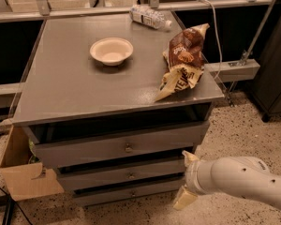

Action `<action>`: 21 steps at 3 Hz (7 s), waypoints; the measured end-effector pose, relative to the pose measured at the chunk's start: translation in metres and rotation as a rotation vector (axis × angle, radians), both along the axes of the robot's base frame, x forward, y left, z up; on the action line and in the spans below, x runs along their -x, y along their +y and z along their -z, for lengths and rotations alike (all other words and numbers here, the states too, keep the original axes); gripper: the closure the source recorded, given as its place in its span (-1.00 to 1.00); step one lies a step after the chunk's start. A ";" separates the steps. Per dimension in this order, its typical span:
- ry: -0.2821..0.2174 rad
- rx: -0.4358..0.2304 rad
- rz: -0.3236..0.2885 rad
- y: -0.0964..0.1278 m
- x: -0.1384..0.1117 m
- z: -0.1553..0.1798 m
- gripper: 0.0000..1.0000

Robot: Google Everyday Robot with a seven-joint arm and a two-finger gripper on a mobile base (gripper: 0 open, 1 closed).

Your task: Open middle drawer

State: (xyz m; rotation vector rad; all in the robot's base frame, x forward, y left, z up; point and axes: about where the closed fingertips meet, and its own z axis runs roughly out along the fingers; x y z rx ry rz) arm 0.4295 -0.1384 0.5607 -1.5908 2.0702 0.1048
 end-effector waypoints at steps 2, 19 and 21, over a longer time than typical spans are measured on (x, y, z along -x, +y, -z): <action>0.001 -0.021 -0.055 0.017 -0.026 0.041 -1.00; 0.390 0.046 -0.150 0.040 -0.037 0.138 -1.00; 0.472 0.055 -0.168 0.035 -0.013 0.131 -1.00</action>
Offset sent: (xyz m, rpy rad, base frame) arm 0.0415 0.0293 -0.0656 0.0323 0.0089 0.0876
